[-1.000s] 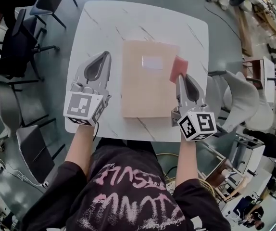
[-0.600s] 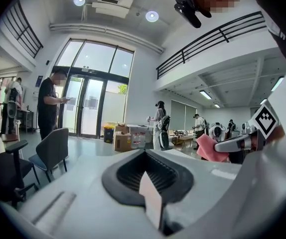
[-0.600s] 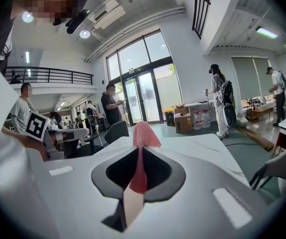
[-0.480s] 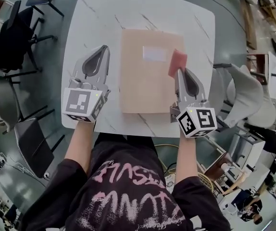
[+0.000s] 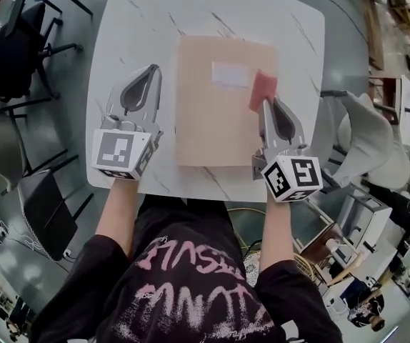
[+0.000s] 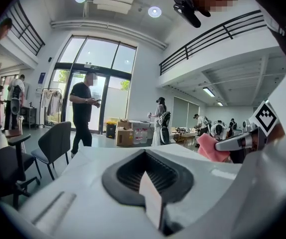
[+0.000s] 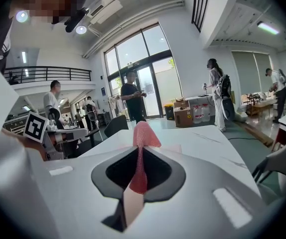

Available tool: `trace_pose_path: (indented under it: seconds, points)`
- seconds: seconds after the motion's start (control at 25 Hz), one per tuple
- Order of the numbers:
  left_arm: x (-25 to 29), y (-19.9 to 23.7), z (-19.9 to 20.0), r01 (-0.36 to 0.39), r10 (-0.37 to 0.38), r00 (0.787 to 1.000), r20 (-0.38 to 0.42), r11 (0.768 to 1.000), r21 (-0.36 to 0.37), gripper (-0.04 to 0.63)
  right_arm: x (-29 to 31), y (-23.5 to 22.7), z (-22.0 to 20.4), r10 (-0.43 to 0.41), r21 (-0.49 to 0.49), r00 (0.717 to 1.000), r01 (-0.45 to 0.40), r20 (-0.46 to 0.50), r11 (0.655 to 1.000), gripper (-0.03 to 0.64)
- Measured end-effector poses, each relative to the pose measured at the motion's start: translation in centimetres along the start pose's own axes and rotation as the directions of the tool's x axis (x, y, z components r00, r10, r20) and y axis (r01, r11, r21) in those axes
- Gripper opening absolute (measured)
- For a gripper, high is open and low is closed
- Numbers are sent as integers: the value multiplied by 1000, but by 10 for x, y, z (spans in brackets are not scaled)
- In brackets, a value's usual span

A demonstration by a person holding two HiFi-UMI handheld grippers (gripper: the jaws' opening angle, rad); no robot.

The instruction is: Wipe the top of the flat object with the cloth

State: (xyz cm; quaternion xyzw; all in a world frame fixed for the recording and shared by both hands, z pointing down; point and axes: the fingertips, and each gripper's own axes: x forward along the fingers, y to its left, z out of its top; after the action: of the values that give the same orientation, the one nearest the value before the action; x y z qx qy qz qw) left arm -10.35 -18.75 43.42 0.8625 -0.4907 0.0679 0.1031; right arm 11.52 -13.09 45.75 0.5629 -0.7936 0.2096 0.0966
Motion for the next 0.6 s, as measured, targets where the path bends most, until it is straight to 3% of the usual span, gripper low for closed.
trace_pose_path:
  seconds: [0.32, 0.6]
  points:
    - [-8, 12, 0, -37, 37, 999, 3, 999, -20, 1, 18, 18, 9, 50, -14, 999, -50, -7, 999, 46]
    - [-14, 12, -2, -41, 42, 999, 14, 999, -16, 1, 54, 70, 19, 186, 10, 982, -186, -29, 982, 49]
